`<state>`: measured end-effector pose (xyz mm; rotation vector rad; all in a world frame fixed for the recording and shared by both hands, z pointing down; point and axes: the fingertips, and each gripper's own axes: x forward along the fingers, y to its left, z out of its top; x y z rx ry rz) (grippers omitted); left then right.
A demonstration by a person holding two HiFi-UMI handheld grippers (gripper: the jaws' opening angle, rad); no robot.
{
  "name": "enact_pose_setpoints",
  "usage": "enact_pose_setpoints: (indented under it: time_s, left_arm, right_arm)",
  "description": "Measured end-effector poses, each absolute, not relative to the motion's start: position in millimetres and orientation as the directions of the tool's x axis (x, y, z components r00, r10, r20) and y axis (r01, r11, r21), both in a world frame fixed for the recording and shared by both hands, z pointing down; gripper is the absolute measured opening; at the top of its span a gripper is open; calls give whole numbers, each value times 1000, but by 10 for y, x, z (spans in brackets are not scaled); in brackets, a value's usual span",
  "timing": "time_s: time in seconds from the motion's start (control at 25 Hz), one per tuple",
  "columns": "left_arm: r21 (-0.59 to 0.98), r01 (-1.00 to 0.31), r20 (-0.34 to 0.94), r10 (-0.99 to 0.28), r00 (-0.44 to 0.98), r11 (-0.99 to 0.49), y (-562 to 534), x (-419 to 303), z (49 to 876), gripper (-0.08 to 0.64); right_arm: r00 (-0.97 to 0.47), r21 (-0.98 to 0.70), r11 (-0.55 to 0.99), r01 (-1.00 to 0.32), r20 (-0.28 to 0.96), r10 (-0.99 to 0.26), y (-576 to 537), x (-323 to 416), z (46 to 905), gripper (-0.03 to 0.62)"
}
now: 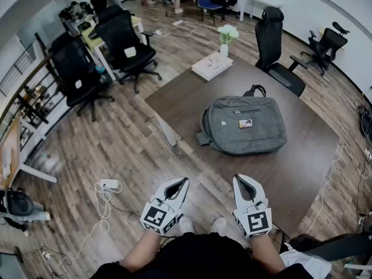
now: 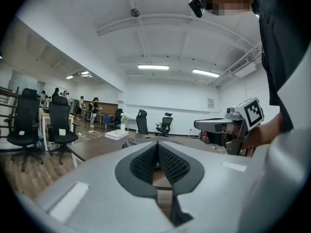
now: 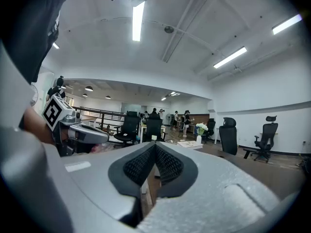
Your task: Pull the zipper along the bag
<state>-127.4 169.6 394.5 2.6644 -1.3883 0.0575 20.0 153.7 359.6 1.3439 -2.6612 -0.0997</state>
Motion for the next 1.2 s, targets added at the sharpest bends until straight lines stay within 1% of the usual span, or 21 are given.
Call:
enact_pose_setpoints:
  time_s: [0.4, 0.76, 1.0, 1.2]
  left_arm:
    - [108, -808, 101, -803, 588, -579, 1686, -1466, 3890, 17]
    - [118, -774, 95, -769, 632, -622, 1684, -1608, 3948, 17]
    - [107, -741, 95, -735, 672, -663, 1669, -1693, 4024, 17]
    - [102, -718, 113, -709, 696, -689, 1602, -1676, 4109, 17]
  right_arm:
    - [-569, 142, 578, -804, 100, -816, 1511, -41, 3552, 0]
    - [-553, 131, 559, -819, 78, -829, 1495, -257, 3552, 2]
    - [-539, 147, 548, -824, 94, -837, 1522, -427, 3610, 2]
    - [-510, 126, 523, -843, 120, -852, 1483, -413, 3736, 2]
